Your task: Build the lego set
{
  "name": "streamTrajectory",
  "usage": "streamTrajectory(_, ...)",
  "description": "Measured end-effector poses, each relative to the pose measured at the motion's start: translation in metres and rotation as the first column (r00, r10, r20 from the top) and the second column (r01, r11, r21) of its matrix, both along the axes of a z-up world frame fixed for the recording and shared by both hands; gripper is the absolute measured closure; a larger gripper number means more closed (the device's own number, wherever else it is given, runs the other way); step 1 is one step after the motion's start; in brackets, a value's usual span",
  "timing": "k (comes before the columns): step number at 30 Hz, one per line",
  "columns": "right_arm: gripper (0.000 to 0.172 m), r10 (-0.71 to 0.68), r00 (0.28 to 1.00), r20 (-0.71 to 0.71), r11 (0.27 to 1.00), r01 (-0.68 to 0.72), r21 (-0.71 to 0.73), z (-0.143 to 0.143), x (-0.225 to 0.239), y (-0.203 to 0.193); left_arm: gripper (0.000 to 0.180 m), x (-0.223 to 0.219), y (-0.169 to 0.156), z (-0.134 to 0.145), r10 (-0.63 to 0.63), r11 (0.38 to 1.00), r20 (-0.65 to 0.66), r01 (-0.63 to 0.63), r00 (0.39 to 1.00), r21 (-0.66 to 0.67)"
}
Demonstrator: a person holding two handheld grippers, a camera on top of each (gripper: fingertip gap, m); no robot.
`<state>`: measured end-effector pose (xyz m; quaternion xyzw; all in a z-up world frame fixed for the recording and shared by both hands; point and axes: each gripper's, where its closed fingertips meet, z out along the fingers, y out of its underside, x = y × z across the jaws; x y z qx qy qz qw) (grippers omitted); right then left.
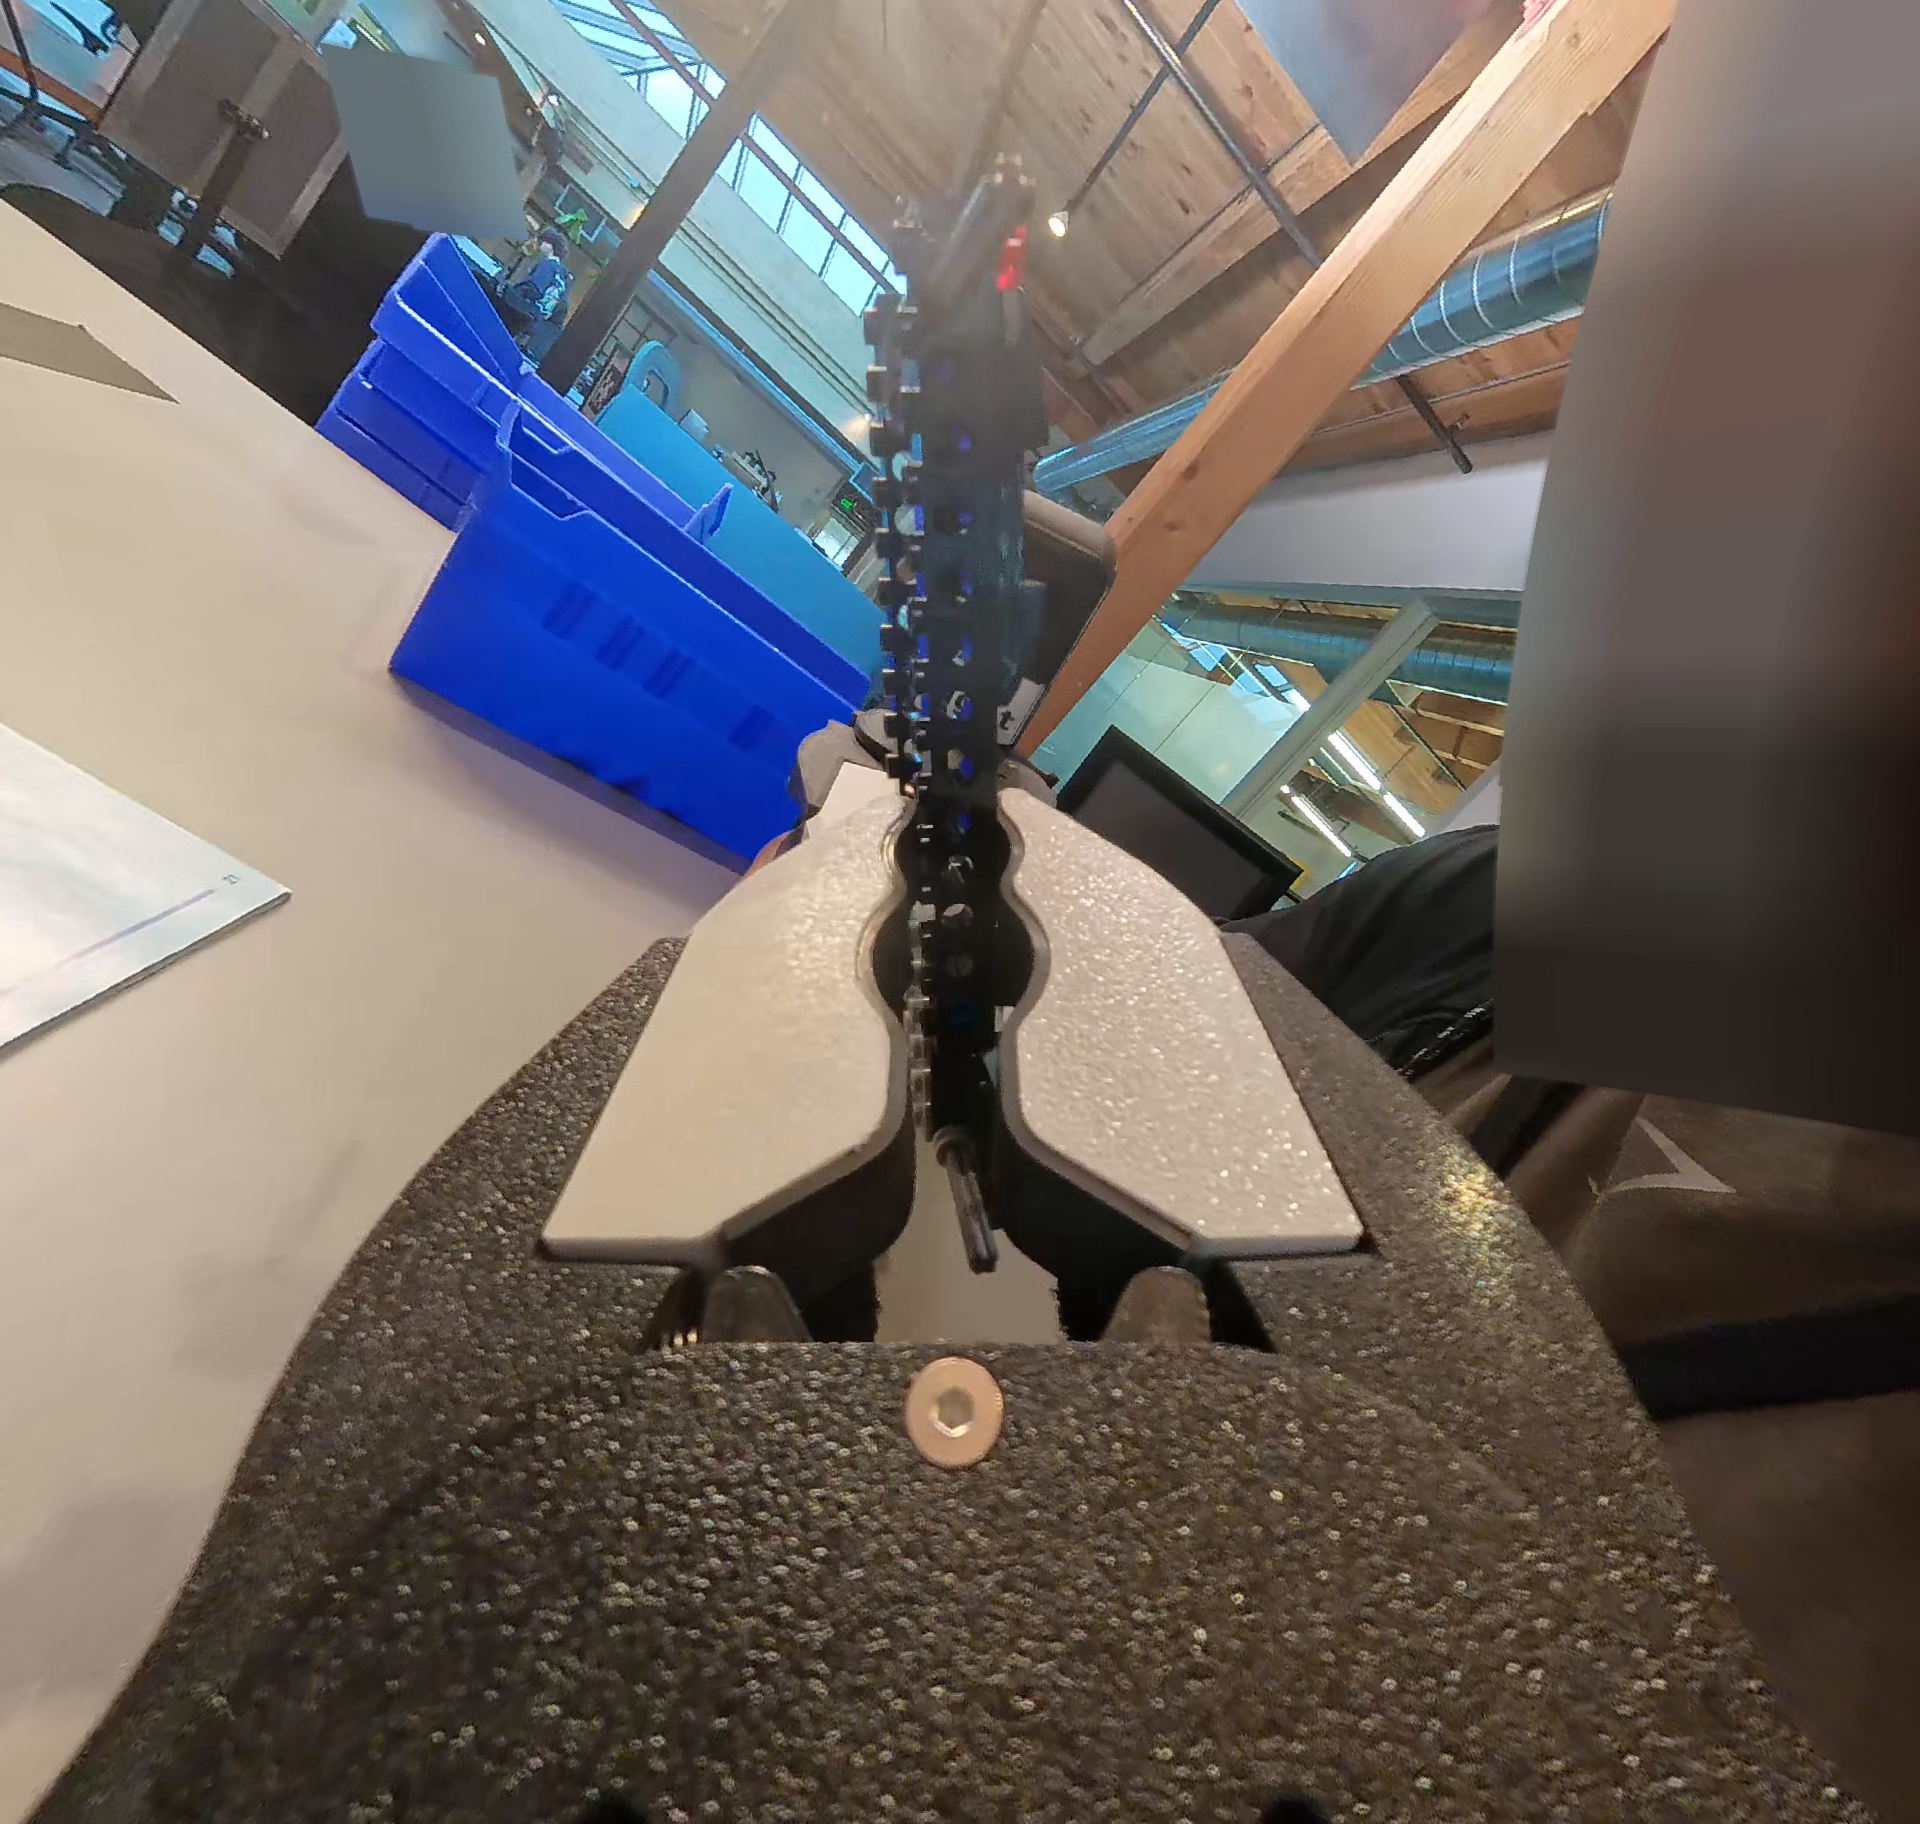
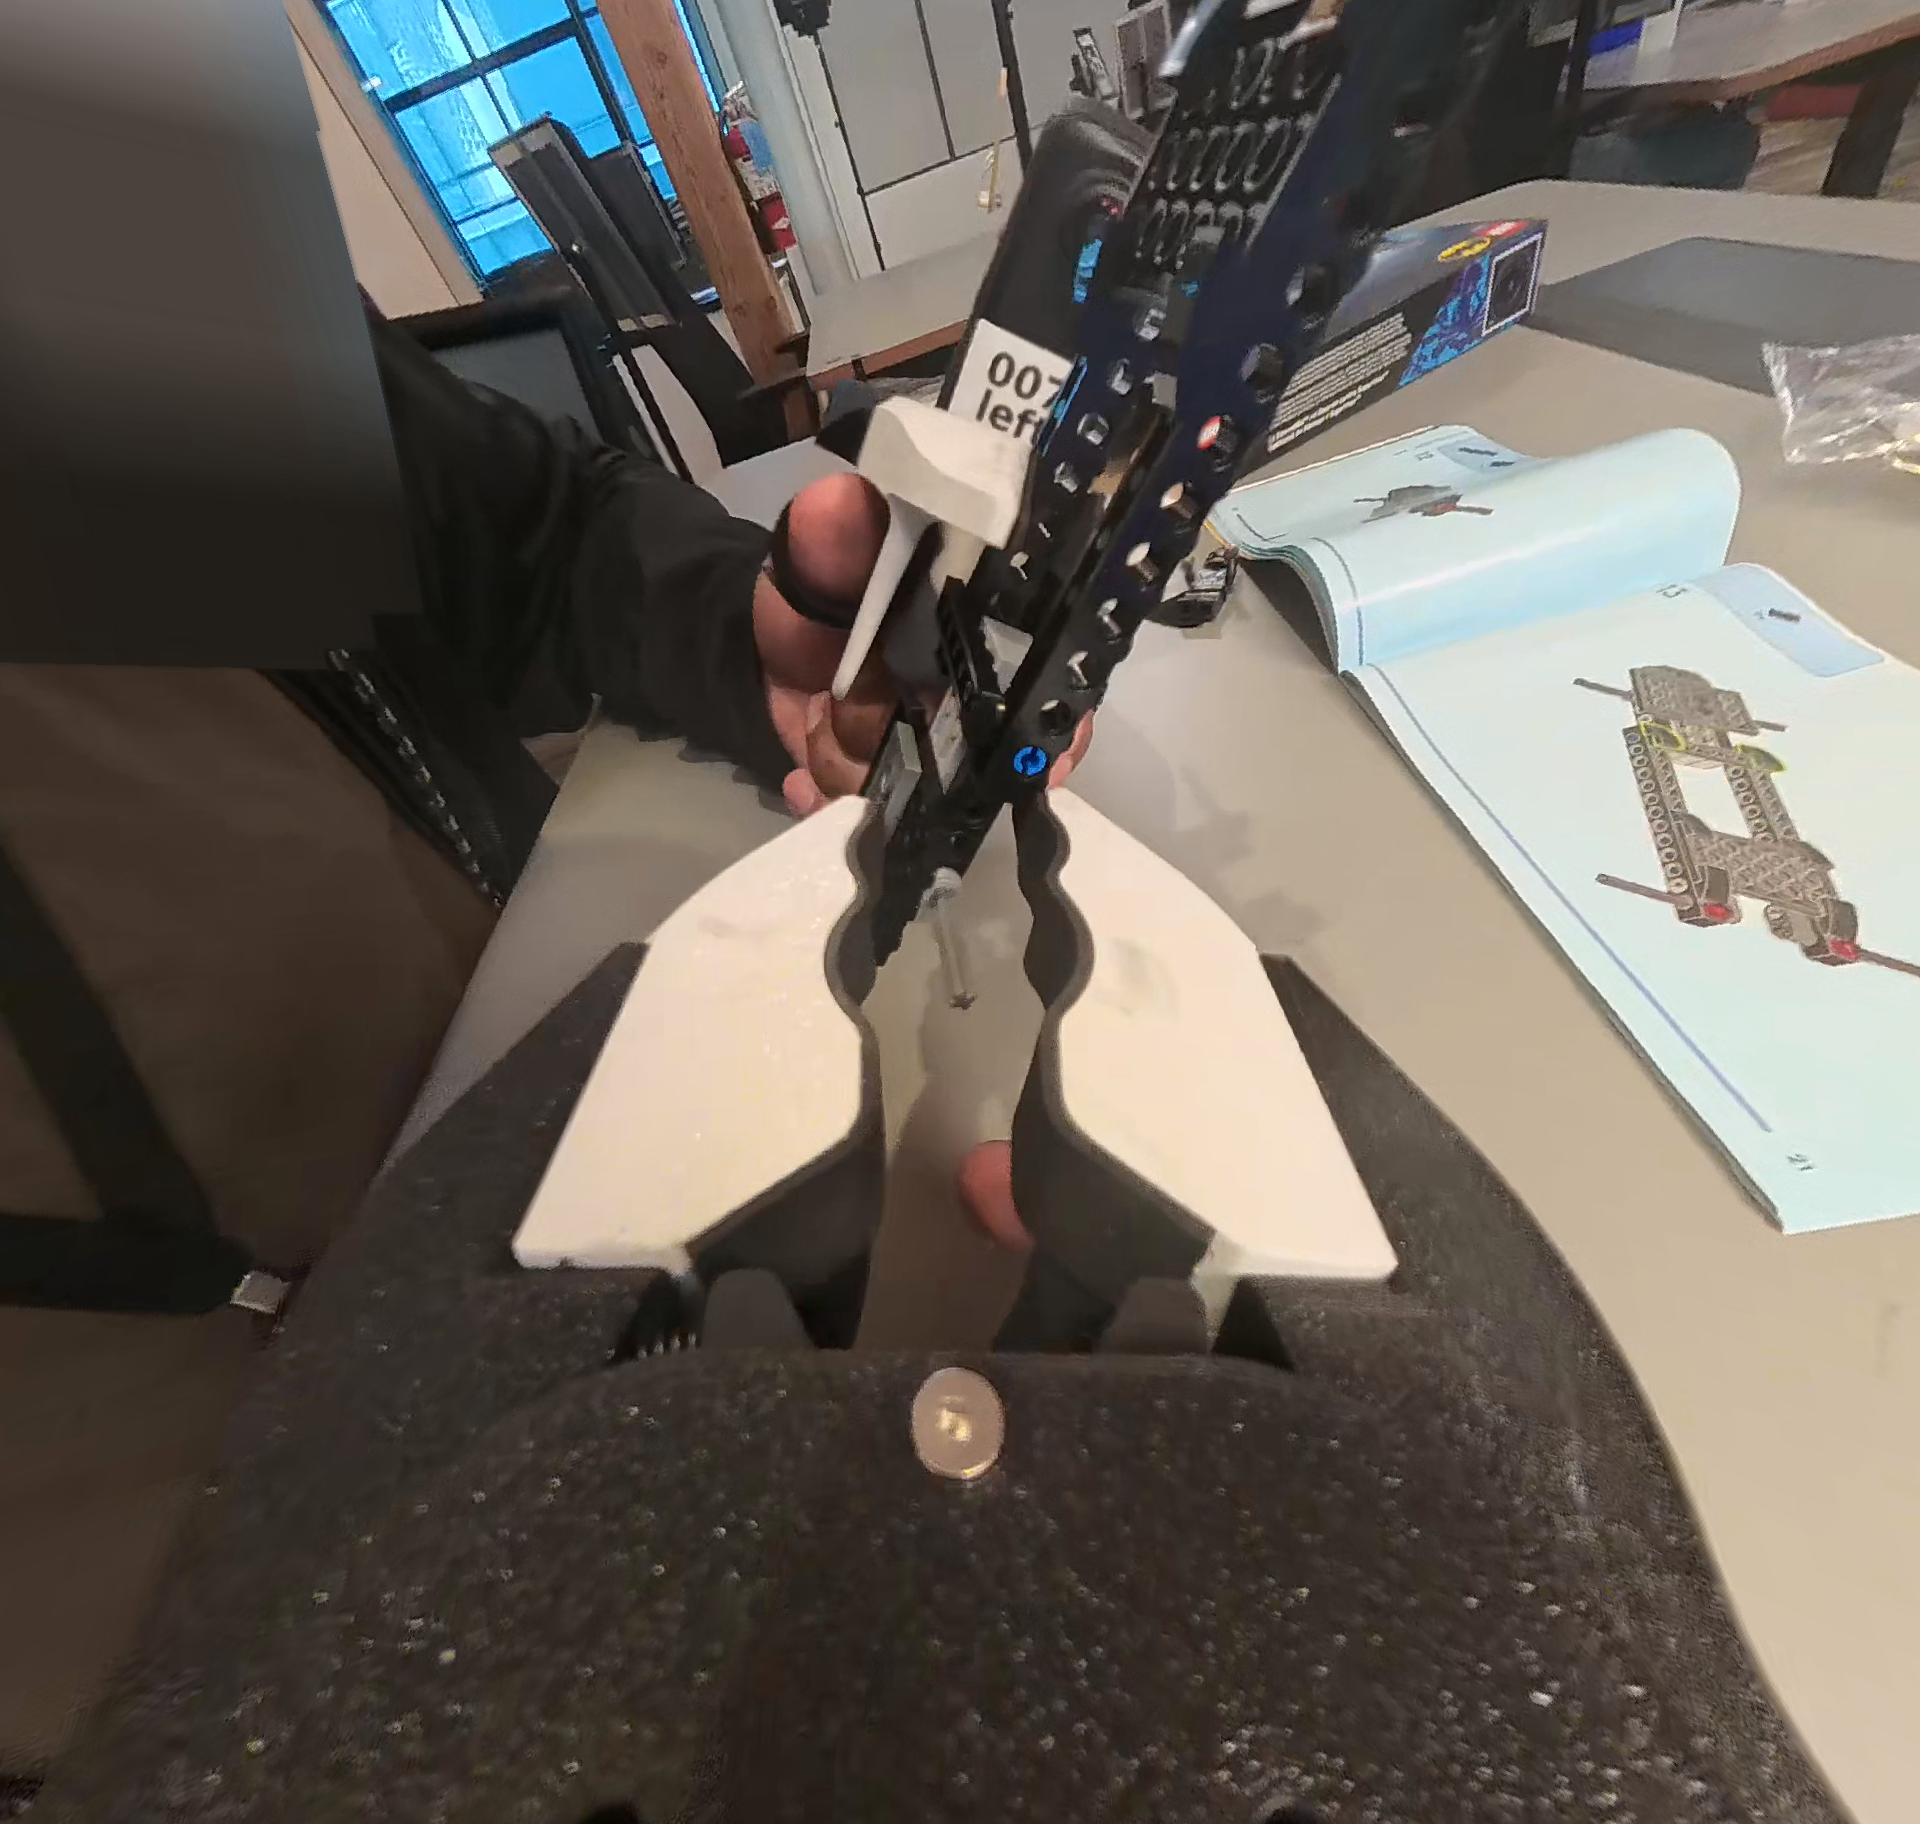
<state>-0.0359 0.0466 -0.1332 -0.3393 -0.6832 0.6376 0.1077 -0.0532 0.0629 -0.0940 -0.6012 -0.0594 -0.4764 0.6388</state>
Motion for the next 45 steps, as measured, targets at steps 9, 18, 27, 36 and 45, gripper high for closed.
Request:
streamTrajectory(9,0.157,-0.031,0.999,-0.036,0.997,0.033,0.068,-0.005,-0.002,0.002,0.169,-0.001,0.001,-0.002,-0.023,0.999,0.074,0.025,0.997,-0.034)
streamTrajectory(18,0.156,-0.100,0.991,0.089,0.993,0.094,0.071,-0.020,-0.011,0.011,0.169,-0.014,0.009,-0.020,0.054,0.991,0.104,-0.040,0.993,-0.131)
streamTrajectory(27,0.156,-0.089,0.968,0.235,0.995,0.097,-0.025,-0.027,-0.013,0.015,0.169,-0.020,0.014,-0.032,0.072,0.976,0.199,-0.028,0.977,-0.217)
streamTrajectory(36,0.149,0.023,0.964,0.264,0.996,0.000,-0.086,-0.023,-0.002,0.007,0.169,-0.019,0.013,-0.029,0.018,0.978,0.378,0.062,0.925,-0.198)
streamTrajectory(45,0.155,0.022,0.936,0.351,0.989,0.032,-0.146,-0.025,-0.004,0.005,0.169,-0.014,0.012,-0.025,0.051,0.985,0.155,-0.024,0.987,-0.171)
